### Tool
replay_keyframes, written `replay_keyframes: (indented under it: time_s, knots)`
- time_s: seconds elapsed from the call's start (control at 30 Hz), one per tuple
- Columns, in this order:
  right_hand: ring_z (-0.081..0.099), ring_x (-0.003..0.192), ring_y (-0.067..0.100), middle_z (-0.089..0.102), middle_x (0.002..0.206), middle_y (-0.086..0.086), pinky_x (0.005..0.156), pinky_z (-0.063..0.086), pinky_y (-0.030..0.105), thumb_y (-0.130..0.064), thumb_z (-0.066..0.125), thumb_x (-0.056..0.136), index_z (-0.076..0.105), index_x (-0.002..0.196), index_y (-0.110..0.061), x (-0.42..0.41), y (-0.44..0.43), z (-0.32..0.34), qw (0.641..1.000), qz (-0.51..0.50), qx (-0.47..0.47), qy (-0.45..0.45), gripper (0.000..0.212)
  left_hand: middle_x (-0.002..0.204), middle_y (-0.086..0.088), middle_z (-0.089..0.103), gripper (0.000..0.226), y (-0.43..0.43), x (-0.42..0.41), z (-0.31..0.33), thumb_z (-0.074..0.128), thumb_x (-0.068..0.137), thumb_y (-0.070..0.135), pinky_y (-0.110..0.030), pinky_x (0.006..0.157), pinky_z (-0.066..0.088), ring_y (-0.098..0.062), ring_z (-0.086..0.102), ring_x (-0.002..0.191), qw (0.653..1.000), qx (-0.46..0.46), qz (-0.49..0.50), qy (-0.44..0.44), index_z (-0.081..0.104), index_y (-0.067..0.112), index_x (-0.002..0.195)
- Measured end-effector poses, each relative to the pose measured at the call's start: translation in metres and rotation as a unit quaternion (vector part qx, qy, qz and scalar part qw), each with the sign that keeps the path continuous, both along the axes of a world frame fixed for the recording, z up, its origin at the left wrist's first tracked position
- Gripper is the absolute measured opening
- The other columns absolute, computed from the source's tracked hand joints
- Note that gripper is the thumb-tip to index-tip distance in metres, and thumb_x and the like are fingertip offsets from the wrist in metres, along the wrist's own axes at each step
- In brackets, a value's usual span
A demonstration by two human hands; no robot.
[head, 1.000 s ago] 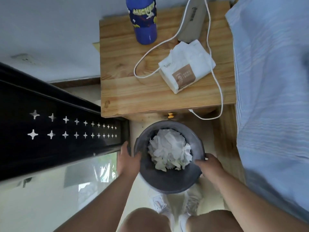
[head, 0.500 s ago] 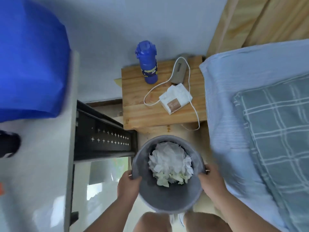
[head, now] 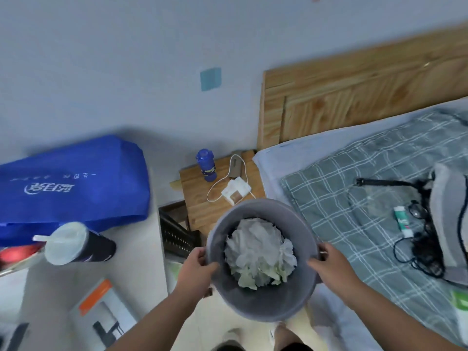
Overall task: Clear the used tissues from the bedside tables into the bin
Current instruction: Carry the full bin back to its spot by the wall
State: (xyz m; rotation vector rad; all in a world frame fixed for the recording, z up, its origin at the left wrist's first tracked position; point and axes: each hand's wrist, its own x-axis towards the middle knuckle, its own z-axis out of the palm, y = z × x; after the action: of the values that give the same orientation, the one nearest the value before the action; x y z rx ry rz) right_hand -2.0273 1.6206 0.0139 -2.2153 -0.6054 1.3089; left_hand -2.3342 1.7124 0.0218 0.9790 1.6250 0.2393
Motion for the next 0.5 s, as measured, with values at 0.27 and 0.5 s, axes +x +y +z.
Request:
replay_keyframes:
  time_s: [0.27,0.5]
  knots:
    - [0.074,0.087,0.024,0.075,0.098,0.002,0.079,0.064,0.055,-0.014,0.074,0.086,0.061,0.103,-0.028,-0.06,-0.124,0.056,0.981,-0.184,0.054,-0.03,0.026,0.096,0.008,0.081,0.041,-0.007,-0.005,0.044,0.079,0.07,0.019,-0.044,0.087,0.064,-0.022,0.078,0.094,0.982,0.049,-0.167,-0.074,0.068,0.034,0.107]
    - [0.077,0.076,0.017,0.079,0.087,-0.005,0.067,0.066,0.041,-0.019,0.075,0.086,0.063,0.103,-0.027,-0.108,-0.287,0.09,0.935,-0.346,0.079,-0.026,0.023,0.107,-0.005,0.079,0.055,-0.076,0.039,0.092,0.083,0.061,0.027,-0.045,0.083,0.063,-0.03,0.077,0.099,0.929,0.049,-0.347,-0.118,0.068,0.026,0.114]
